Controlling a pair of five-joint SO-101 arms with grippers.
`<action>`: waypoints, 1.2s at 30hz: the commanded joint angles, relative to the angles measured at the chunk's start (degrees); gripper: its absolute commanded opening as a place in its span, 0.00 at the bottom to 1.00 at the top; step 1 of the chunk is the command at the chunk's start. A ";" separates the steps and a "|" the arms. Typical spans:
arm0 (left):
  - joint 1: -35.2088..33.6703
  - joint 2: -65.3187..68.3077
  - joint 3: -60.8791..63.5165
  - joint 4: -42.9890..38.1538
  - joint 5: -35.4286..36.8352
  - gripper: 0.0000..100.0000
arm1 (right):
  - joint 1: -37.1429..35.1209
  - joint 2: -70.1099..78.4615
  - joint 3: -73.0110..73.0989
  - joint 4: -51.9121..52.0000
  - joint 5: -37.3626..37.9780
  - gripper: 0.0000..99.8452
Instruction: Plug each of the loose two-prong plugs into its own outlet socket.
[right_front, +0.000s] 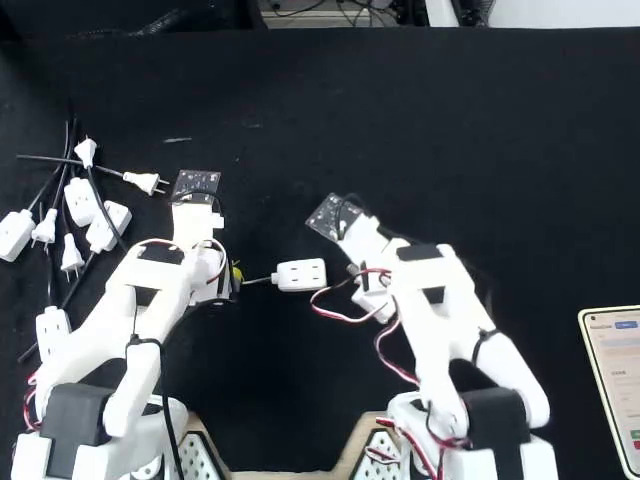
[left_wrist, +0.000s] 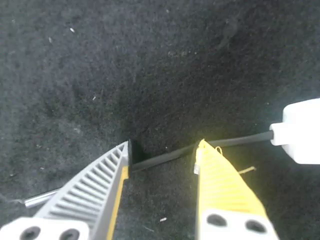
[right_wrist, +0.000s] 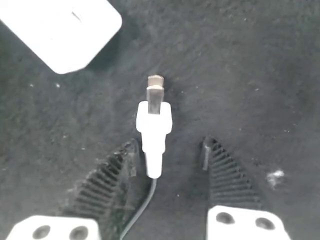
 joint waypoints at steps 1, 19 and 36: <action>-0.48 0.53 -0.22 -1.85 0.62 0.22 | -0.70 1.45 -2.95 -1.14 -0.26 0.13; -4.35 -4.04 0.04 1.05 0.97 0.22 | -5.98 -27.82 -3.74 8.18 -7.65 0.01; -8.48 -44.75 19.03 -0.44 1.05 0.22 | -28.92 -29.76 4.70 -19.34 -22.59 0.01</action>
